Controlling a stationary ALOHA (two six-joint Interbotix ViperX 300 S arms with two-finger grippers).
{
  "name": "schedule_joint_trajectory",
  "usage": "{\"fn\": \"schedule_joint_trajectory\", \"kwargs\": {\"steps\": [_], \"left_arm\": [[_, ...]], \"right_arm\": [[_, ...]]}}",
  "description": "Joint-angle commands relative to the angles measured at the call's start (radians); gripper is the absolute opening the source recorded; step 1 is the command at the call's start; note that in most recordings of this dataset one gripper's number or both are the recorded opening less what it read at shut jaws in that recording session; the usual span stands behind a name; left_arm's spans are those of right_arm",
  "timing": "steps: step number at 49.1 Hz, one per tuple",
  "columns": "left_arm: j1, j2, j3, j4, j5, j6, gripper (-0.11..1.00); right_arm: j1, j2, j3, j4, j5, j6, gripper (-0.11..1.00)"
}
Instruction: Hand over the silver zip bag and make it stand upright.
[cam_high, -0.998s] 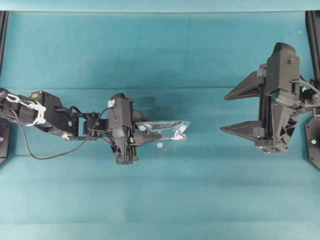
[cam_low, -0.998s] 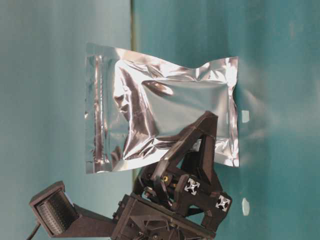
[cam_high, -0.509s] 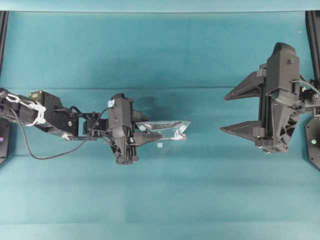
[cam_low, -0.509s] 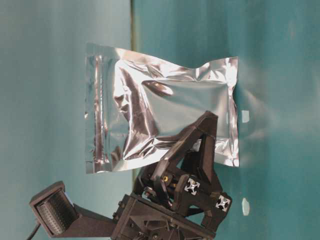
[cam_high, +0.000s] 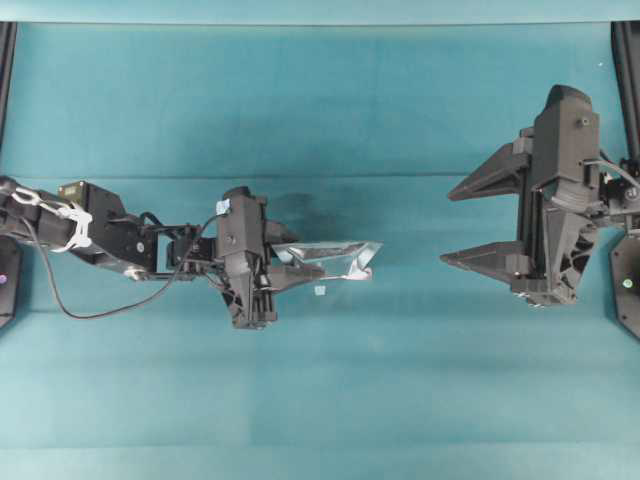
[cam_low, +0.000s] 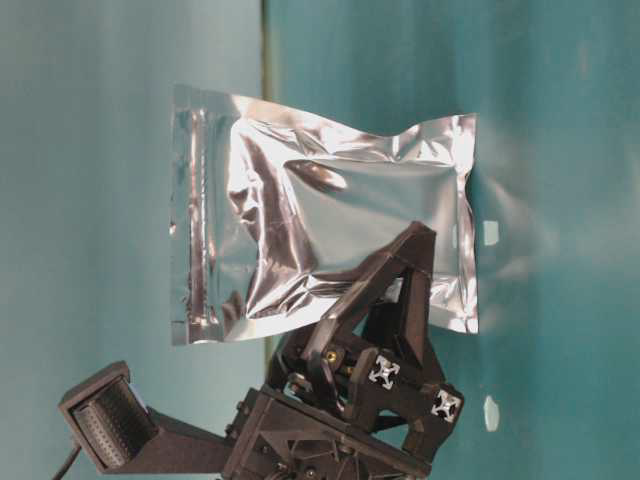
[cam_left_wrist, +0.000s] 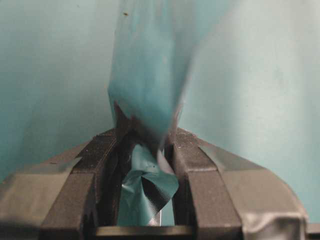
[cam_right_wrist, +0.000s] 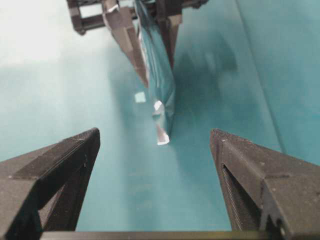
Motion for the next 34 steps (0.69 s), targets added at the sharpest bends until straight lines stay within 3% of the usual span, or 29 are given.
{"fn": "schedule_joint_trajectory", "kwargs": {"steps": [1, 34], "left_arm": [[-0.011, -0.008, -0.003, 0.002, -0.002, 0.002, 0.28], [-0.011, -0.009, -0.005, 0.002, -0.002, 0.002, 0.28]], "right_arm": [[0.002, -0.005, -0.009, -0.002, -0.009, 0.012, 0.89], [0.002, -0.005, -0.003, -0.002, -0.020, 0.012, 0.89]]}}
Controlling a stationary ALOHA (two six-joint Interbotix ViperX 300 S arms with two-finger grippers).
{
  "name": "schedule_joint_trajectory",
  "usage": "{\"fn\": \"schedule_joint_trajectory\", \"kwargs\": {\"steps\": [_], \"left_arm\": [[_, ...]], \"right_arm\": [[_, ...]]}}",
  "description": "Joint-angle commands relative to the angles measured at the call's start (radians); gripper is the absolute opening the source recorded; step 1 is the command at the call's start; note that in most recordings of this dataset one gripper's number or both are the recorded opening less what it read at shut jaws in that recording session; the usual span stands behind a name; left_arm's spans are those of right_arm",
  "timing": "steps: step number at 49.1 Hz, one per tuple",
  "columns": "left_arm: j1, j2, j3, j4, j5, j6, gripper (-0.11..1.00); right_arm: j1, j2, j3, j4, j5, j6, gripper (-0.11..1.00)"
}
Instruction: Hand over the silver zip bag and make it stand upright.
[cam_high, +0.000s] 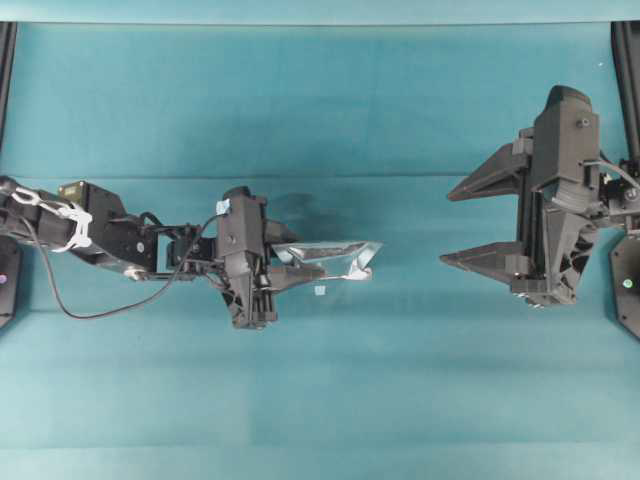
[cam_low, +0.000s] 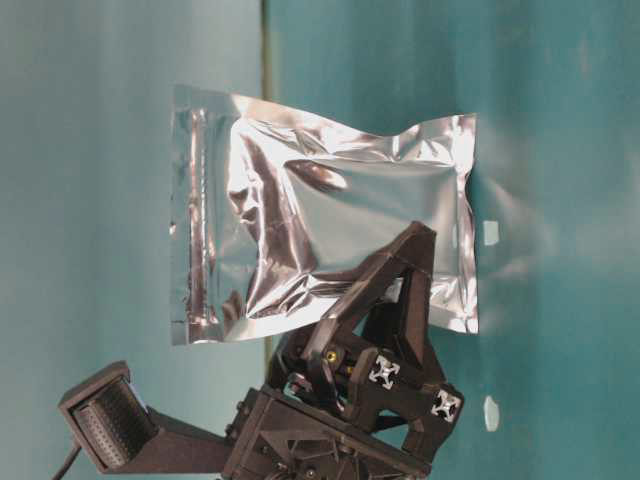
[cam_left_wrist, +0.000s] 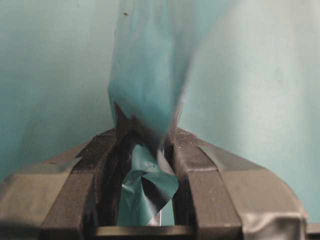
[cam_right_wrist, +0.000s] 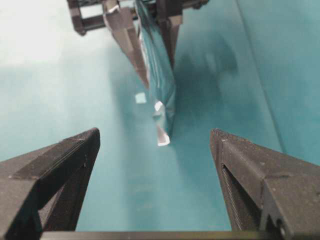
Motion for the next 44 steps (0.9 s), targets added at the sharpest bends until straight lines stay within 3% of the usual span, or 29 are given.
{"fn": "schedule_joint_trajectory", "kwargs": {"steps": [1, 44], "left_arm": [[-0.011, -0.008, -0.005, 0.002, -0.003, 0.002, 0.28], [-0.011, -0.008, -0.005, 0.002, -0.003, 0.000, 0.28]], "right_arm": [[0.002, -0.005, -0.005, -0.002, -0.011, 0.012, 0.89], [0.002, -0.005, 0.000, -0.002, -0.023, 0.012, 0.89]]}}
